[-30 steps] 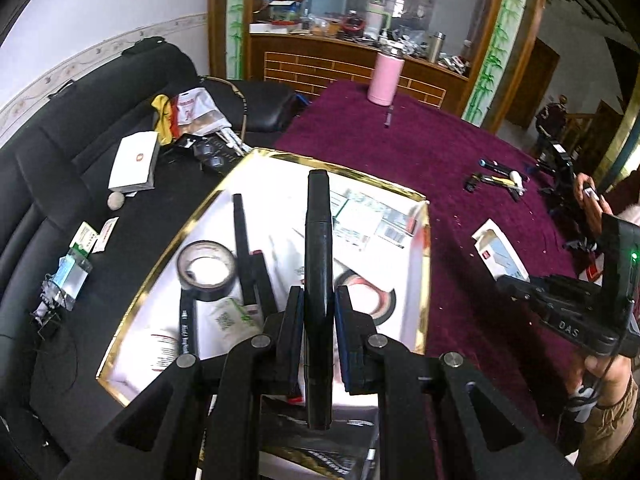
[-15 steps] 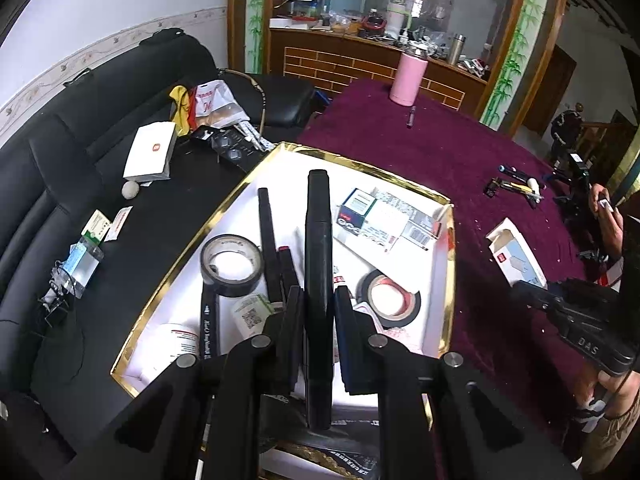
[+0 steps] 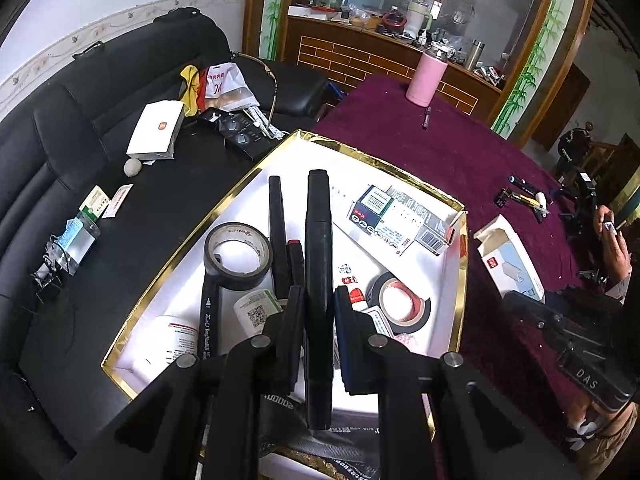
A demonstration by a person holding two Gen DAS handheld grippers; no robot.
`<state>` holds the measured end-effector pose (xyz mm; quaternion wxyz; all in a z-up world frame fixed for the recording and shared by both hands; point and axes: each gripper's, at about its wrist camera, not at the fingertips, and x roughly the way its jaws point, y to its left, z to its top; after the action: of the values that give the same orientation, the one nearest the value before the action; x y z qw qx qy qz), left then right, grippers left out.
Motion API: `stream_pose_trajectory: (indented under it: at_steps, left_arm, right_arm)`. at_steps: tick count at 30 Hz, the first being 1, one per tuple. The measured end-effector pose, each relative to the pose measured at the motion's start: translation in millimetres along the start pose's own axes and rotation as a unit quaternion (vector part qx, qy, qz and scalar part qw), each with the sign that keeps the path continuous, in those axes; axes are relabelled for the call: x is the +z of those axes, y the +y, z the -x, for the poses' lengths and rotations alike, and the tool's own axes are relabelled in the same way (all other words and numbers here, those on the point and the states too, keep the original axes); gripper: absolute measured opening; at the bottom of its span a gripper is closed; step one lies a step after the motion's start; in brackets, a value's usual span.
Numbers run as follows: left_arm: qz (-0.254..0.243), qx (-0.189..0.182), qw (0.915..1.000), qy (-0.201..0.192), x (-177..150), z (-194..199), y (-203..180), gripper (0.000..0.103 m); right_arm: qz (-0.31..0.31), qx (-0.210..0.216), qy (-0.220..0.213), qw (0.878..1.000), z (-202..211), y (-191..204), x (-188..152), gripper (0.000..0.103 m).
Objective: Organize objects
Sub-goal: 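Carry the carton in the right gripper while the left carries the marker to the box, then release the carton from the right gripper while the left releases the marker into the box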
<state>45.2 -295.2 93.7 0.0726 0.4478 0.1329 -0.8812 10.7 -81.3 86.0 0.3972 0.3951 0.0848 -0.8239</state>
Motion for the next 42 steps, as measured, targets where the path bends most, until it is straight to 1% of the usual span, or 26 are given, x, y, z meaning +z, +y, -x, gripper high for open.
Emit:
stream_pose_trajectory:
  at_steps: [6,13,18,32,42]
  left_arm:
    - [0.015,-0.003,0.9998,0.008,4,-8,5,0.015]
    - [0.019,-0.002,0.9997,0.013,4,-18,6,0.015]
    - [0.017,0.008,0.9997,0.014,3,-23,6,0.015]
    - [0.026,-0.002,0.9995,0.016,4,-28,10,0.015]
    - [0.029,-0.009,0.9992,0.025,5,-43,7,0.015]
  right_arm:
    - [0.006,0.01,0.012,1.0,-15,6,10,0.016]
    - [0.012,0.021,0.024,0.999,-33,12,19,0.016]
    - [0.016,0.025,0.029,0.999,-43,15,25,0.016]
    - [0.017,0.028,0.037,0.999,-57,18,31,0.016]
    - [0.008,0.054,0.054,0.997,-79,19,44,0.016]
